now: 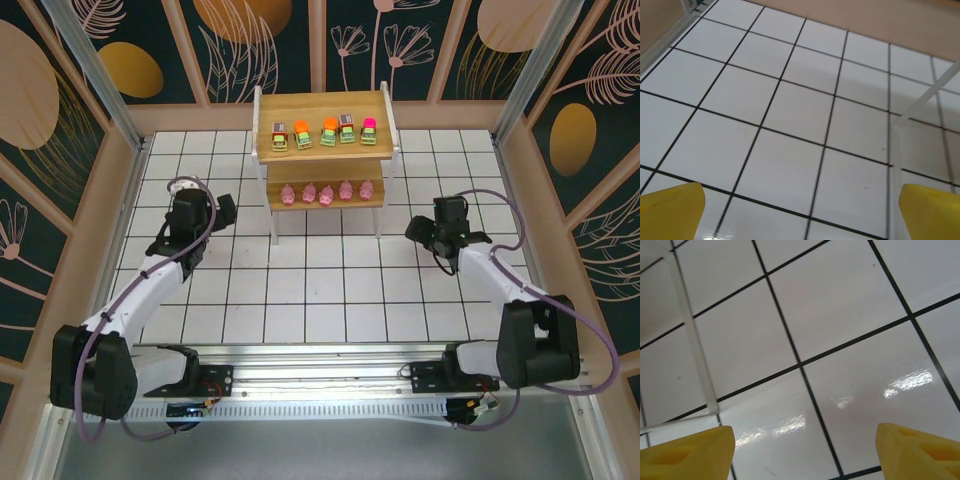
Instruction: Place and organize the plastic toys onto the shelf
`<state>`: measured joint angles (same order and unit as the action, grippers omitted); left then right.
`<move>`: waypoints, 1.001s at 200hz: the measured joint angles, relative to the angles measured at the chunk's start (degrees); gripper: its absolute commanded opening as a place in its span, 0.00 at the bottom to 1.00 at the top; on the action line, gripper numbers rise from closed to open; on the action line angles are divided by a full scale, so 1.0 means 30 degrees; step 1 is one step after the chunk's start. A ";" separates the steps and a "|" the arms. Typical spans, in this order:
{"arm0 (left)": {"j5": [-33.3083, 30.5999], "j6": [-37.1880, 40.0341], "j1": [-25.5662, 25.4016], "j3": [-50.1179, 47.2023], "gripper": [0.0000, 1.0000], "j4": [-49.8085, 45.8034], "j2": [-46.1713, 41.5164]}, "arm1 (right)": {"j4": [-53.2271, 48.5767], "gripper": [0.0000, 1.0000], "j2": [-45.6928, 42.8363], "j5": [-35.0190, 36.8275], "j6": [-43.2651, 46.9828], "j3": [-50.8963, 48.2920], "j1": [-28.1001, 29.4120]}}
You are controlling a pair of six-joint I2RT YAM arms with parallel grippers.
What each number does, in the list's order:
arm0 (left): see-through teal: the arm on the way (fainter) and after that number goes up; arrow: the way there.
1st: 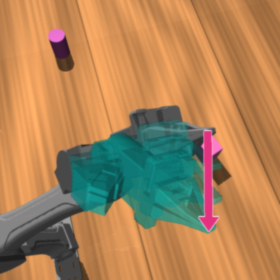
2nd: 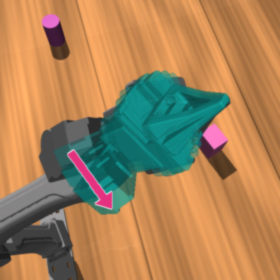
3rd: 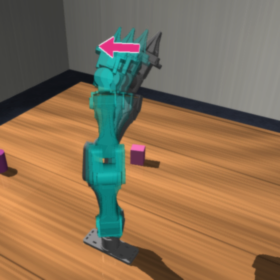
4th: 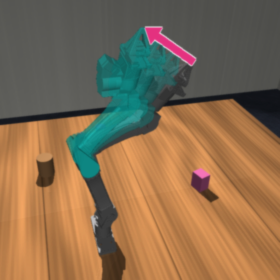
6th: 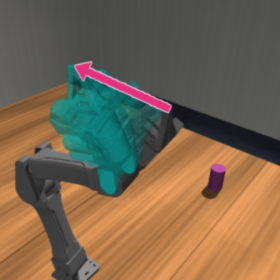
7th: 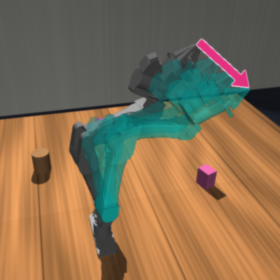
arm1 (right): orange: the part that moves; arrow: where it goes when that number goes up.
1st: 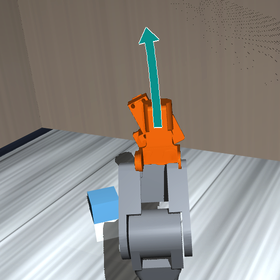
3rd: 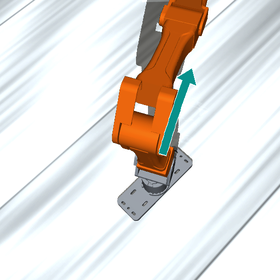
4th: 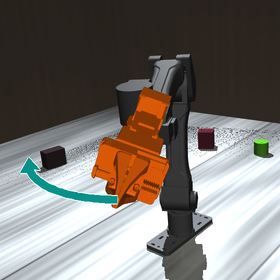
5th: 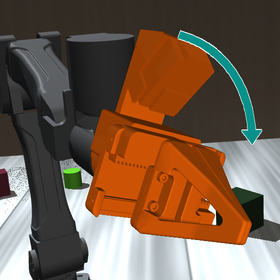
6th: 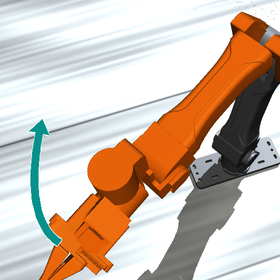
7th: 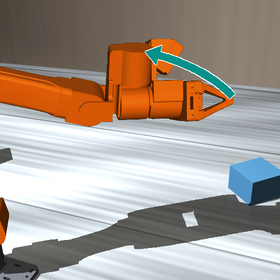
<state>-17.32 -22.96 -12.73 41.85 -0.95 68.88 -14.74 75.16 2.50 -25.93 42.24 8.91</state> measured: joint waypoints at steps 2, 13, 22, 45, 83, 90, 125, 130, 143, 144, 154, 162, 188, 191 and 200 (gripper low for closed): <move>-0.0036 0.0087 0.0000 -0.0124 0.99 0.0175 0.0051 | 0.0000 0.75 0.0138 -0.0015 0.0036 0.0051 -0.0073; -0.0284 0.0605 0.0036 -0.0801 0.99 0.1137 0.0335 | 0.0000 0.75 0.0721 -0.0109 0.0131 0.0284 -0.0379; -0.0401 0.1115 0.0036 -0.1319 0.99 0.2120 0.0670 | -0.0007 0.75 0.1297 -0.0160 0.0248 0.0532 -0.0605; -0.0860 0.2412 0.0029 -0.2550 0.99 0.4758 0.1457 | 0.0160 0.76 0.2484 -0.0102 0.0699 0.1166 -0.0845; -0.1530 0.4561 0.0146 -0.4918 0.99 0.9457 0.2193 | 0.1523 0.78 0.3002 0.0707 0.1770 0.1290 -0.0874; -0.1530 0.4903 0.0160 -0.5122 0.99 1.0171 0.2404 | 0.2004 0.78 0.2994 0.0882 0.2011 0.1253 -0.0874; -0.1144 0.6164 0.0182 -0.5821 0.99 1.3595 0.3453 | 0.5938 0.81 0.1829 0.1639 0.3708 -0.0925 -0.0911; -0.0991 0.6295 0.0197 -0.5923 0.99 1.4025 0.3657 | 0.6754 0.81 0.1479 0.1705 0.4022 -0.1552 -0.0918; -0.0685 0.6623 0.0255 -0.6091 0.99 1.4870 0.4255 | 0.8495 0.81 0.0656 0.1829 0.4692 -0.3060 -0.0991; -0.0627 0.6666 0.0270 -0.6091 0.99 1.4899 0.4320 | 0.8597 0.81 0.0619 0.1829 0.4721 -0.3133 -0.0991; -0.0328 0.6863 0.0291 -0.6098 0.99 1.4994 0.4583 | 0.9850 0.81 0.0291 0.1880 0.5195 -0.4014 -0.1093; -0.0066 0.6987 0.0357 -0.6098 0.99 1.5132 0.4692 | 1.0703 0.81 0.0240 0.1967 0.5544 -0.4452 -0.1166; 0.0736 0.7155 0.0860 -0.6215 0.99 1.5912 0.4677 | 1.4171 0.82 0.0248 0.2237 0.6652 -0.5945 -0.1275; 0.0801 0.7140 0.0962 -0.6273 0.99 1.6036 0.4648 | 1.4571 0.82 0.0255 0.2251 0.6790 -0.6120 -0.1282; 0.1035 0.7140 0.1246 -0.6550 0.99 1.6393 0.4517 | 1.5781 0.82 0.0291 0.2339 0.7147 -0.6594 -0.1297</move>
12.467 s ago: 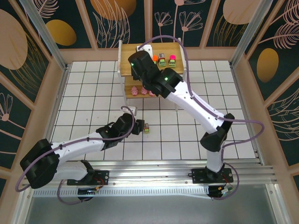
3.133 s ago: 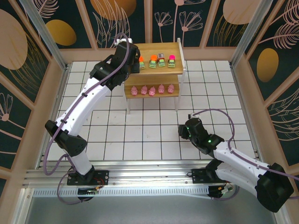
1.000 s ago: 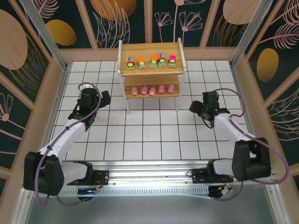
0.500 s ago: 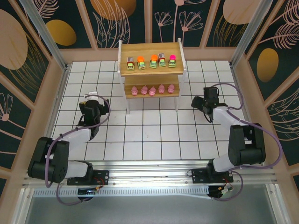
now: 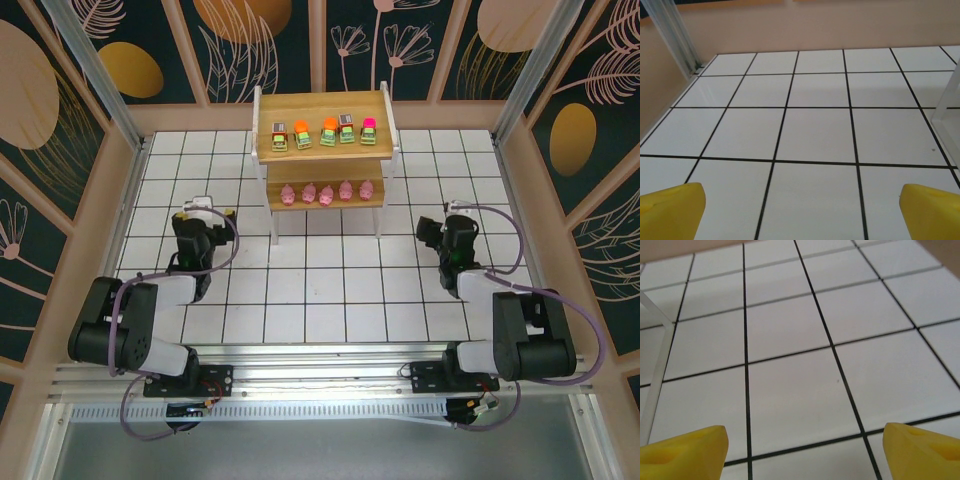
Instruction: Place and organize the plastic toys onto the shelf
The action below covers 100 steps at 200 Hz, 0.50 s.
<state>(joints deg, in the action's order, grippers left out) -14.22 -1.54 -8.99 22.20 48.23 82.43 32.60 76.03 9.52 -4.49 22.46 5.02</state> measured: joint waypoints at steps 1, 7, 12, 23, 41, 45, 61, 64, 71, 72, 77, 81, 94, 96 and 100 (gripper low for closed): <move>0.0015 0.0000 0.0029 -0.0022 0.99 0.0022 -0.0015 | 0.0087 0.82 0.0000 0.0007 0.0022 -0.0029 0.0000; 0.0182 -0.0022 0.0262 -0.0299 0.99 0.0299 -0.0168 | 0.0809 0.82 0.0109 0.0044 0.0262 -0.0248 -0.0015; 0.0335 -0.0051 0.0437 -0.0532 0.99 0.0517 -0.0291 | 0.1384 0.82 0.0255 0.0051 0.0423 -0.0364 -0.0029; 0.0750 -0.0058 0.0831 -0.0969 0.99 0.0823 -0.0546 | 0.2718 0.82 0.0576 0.0036 0.0780 -0.0627 -0.0036; 0.1457 -0.0044 0.1239 -0.1151 0.99 0.1056 -0.0619 | 0.4998 0.82 0.1188 -0.0073 0.1137 -0.1151 -0.0138; 0.1639 -0.0044 0.1290 -0.1151 0.99 0.1122 -0.0619 | 0.5544 0.82 0.1406 -0.0131 0.1202 -0.1282 -0.0219; 0.2273 -0.0036 0.1486 -0.1158 0.99 0.1596 -0.0619 | 0.6987 0.82 0.2004 -0.0270 0.1370 -0.1661 -0.0634; 0.2361 -0.0015 0.1537 -0.1166 0.99 0.1698 -0.0619 | 0.7242 0.82 0.2091 -0.0291 0.1392 -0.1749 -0.0714; 0.2688 -0.0007 0.1734 -0.1224 0.99 0.2025 -0.0612 | 0.7781 0.82 0.2208 -0.0386 0.1399 -0.1916 -0.0889; 0.2718 -0.0015 0.1763 -0.1239 0.99 0.2069 -0.0612 | 0.7832 0.82 0.2215 -0.0408 0.1399 -0.1931 -0.0911; 0.2922 -0.0015 0.1953 -0.1370 0.99 0.2470 -0.0605 | 0.8204 0.82 0.2266 -0.0546 0.1399 -0.2047 -0.1035; 0.3104 -0.0044 0.2113 -0.1501 0.99 0.2834 -0.0597 | 0.8473 0.82 0.2288 -0.0612 0.1399 -0.2127 -0.1100; 0.3541 -0.0087 0.2623 -0.1974 0.99 0.3934 -0.0357 | 0.9449 0.82 0.2331 -0.0736 0.1399 -0.2426 -0.1246; 0.3585 -0.0095 0.2681 -0.2018 0.99 0.4036 -0.0313 | 0.9617 0.82 0.2346 -0.0772 0.1399 -0.2492 -0.1260; 0.3679 -0.0109 0.2805 -0.2120 0.99 0.4226 -0.0189 | 0.9901 0.82 0.2368 -0.0816 0.1399 -0.2586 -0.1282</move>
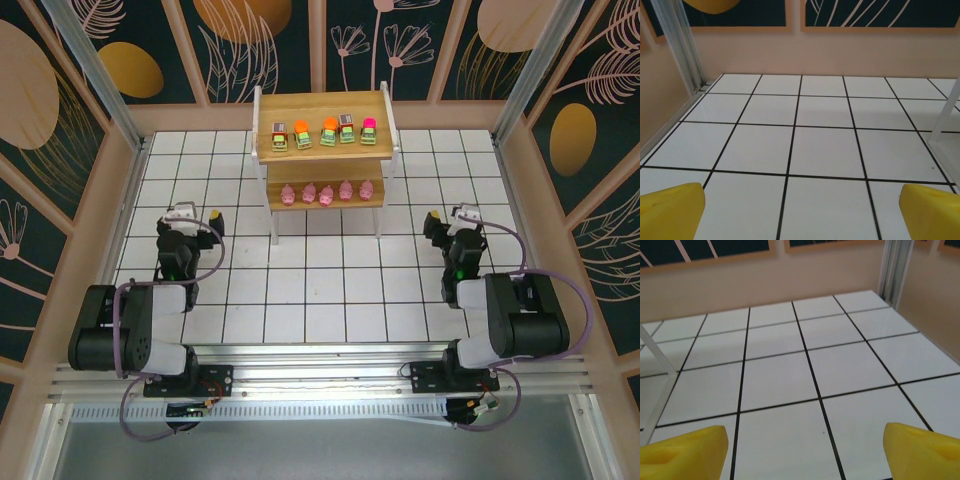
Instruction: Place and organize the plastic toys onto the shelf
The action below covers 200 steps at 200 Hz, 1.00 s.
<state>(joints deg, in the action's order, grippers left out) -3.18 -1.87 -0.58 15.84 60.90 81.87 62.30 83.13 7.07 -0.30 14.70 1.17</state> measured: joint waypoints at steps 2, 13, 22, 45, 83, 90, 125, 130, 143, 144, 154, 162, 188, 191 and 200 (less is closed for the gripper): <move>0.0073 -0.0015 0.0058 -0.0051 0.99 0.0102 0.0073 | 0.0095 0.82 0.0022 -0.0022 0.0000 -0.0036 0.0000; 0.0364 -0.0022 0.0197 -0.0182 0.99 0.0517 0.0466 | 0.0903 0.82 0.0240 -0.0131 0.0000 -0.0291 0.0000; 0.0568 -0.0029 0.0197 -0.0211 0.99 0.0831 0.0750 | 0.1661 0.82 0.0576 -0.0255 0.0000 -0.0466 0.0000; 0.1049 -0.0029 0.0204 -0.0211 0.99 0.1239 0.0991 | 0.3621 0.82 0.1785 -0.0386 0.0015 -0.1137 0.0000; 0.0619 -0.0321 0.0233 -0.0211 0.99 0.1916 0.1231 | 0.4605 0.90 0.2251 -0.0452 0.0095 -0.1537 0.0000; 0.0452 -0.0415 0.0240 -0.0262 0.99 0.2215 0.1392 | 0.4670 0.99 0.2251 -0.0474 0.0080 -0.1523 -0.0007; 0.0102 -0.0568 0.0299 -0.0539 0.99 0.2703 0.1596 | 0.4889 0.99 0.2251 -0.0350 0.0036 -0.1523 -0.0036; 0.0051 -0.0597 0.0306 -0.0546 0.99 0.2776 0.1596 | 0.4918 0.99 0.2251 -0.0233 0.0007 -0.1523 -0.0036; 0.0015 -0.0612 0.0306 -0.0546 0.99 0.2936 0.1596 | 0.5136 0.99 0.2259 0.0386 -0.0007 -0.1523 0.0080; 0.0007 -0.0612 0.0306 -0.0546 0.99 0.2943 0.1596 | 0.5144 0.99 0.2259 0.0423 -0.0007 -0.1523 0.0080; -0.0044 -0.0612 0.0306 -0.0546 0.99 0.3038 0.1596 | 0.5268 0.99 0.2259 0.0787 -0.0015 -0.1523 0.0168; -0.0080 -0.0612 0.0306 -0.0546 0.99 0.3075 0.1596 | 0.5311 0.99 0.2259 0.0969 -0.0015 -0.1523 0.0211; -0.0109 -0.0612 0.0306 -0.0546 0.99 0.3089 0.1596 | 0.5326 0.99 0.2259 0.1355 -0.0015 -0.1523 0.0233; -0.0109 -0.0612 0.0306 -0.0546 0.99 0.3089 0.1596 | 0.5326 0.99 0.2259 0.1362 -0.0015 -0.1523 0.0233; -0.0109 -0.0612 0.0306 -0.0546 0.99 0.3089 0.1596 | 0.5326 0.99 0.2259 0.1399 -0.0015 -0.1523 0.0233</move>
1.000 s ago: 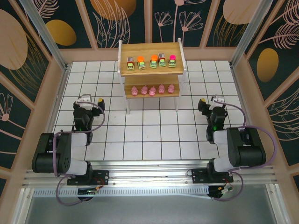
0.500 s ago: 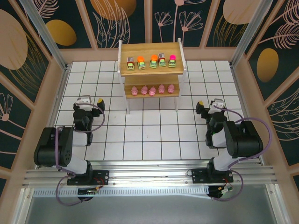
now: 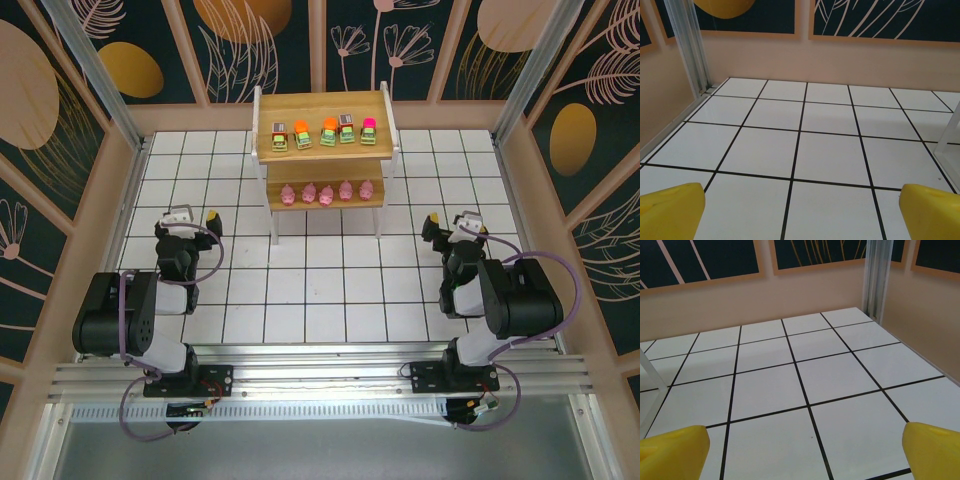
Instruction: Place and organize the plastic toys onto the shelf
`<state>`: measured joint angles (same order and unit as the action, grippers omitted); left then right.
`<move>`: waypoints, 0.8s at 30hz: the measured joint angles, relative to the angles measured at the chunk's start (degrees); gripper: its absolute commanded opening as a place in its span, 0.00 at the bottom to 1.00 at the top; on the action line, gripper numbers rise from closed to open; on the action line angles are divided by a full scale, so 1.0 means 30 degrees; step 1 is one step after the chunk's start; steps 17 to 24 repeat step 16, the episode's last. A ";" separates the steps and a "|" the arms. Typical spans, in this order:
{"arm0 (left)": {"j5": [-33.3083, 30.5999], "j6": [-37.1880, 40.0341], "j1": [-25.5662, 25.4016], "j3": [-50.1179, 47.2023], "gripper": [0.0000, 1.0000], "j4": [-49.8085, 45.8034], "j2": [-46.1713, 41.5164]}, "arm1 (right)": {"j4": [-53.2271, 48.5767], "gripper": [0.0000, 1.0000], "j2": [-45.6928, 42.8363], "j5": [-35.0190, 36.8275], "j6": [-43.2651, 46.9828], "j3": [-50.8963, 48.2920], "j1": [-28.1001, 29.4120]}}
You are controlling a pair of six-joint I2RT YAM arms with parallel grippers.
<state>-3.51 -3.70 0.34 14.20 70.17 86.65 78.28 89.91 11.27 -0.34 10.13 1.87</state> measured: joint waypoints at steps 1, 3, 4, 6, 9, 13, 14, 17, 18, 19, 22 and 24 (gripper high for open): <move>0.0000 0.0000 0.0000 0.0000 0.99 0.0000 0.0000 | 0.0000 0.99 0.0000 0.0036 0.0000 0.0000 0.0000; 0.0000 0.0000 0.0000 0.0000 0.99 0.0007 0.0000 | 0.0000 0.99 0.0000 0.0102 0.0000 0.0000 0.0000; 0.0000 0.0000 0.0000 0.0000 0.99 0.0015 0.0000 | 0.0000 0.99 0.0000 0.0102 0.0000 0.0000 0.0000; 0.0000 0.0000 0.0000 0.0000 0.99 0.0036 0.0000 | 0.0000 0.99 0.0000 0.0102 0.0000 0.0000 0.0000; 0.0007 0.0000 0.0000 0.0000 0.99 0.0036 0.0000 | 0.0000 0.99 0.0000 0.0102 0.0000 0.0000 0.0000; 0.0015 0.0000 0.0000 0.0000 0.99 0.0044 0.0007 | 0.0000 0.99 0.0000 0.0102 0.0000 0.0000 0.0000; 0.0015 0.0000 0.0000 0.0000 0.99 0.0044 0.0007 | 0.0000 0.99 0.0000 0.0102 0.0000 0.0000 0.0000; 0.0015 0.0000 0.0000 0.0000 0.99 0.0044 0.0015 | 0.0000 0.99 0.0000 0.0102 0.0000 0.0000 0.0000; 0.0015 0.0000 0.0000 0.0000 0.99 0.0044 0.0015 | 0.0000 0.99 0.0000 0.0102 0.0000 0.0000 0.0000; 0.0015 0.0000 0.0000 0.0000 0.99 0.0044 0.0015 | 0.0000 0.99 0.0000 0.0102 0.0000 0.0000 0.0000; 0.0015 0.0000 0.0000 0.0000 0.99 0.0044 0.0015 | 0.0000 0.99 0.0000 0.0102 0.0000 0.0000 0.0000; 0.0015 0.0000 0.0000 0.0000 0.99 0.0044 0.0015 | 0.0000 0.99 0.0000 0.0102 0.0000 0.0000 0.0000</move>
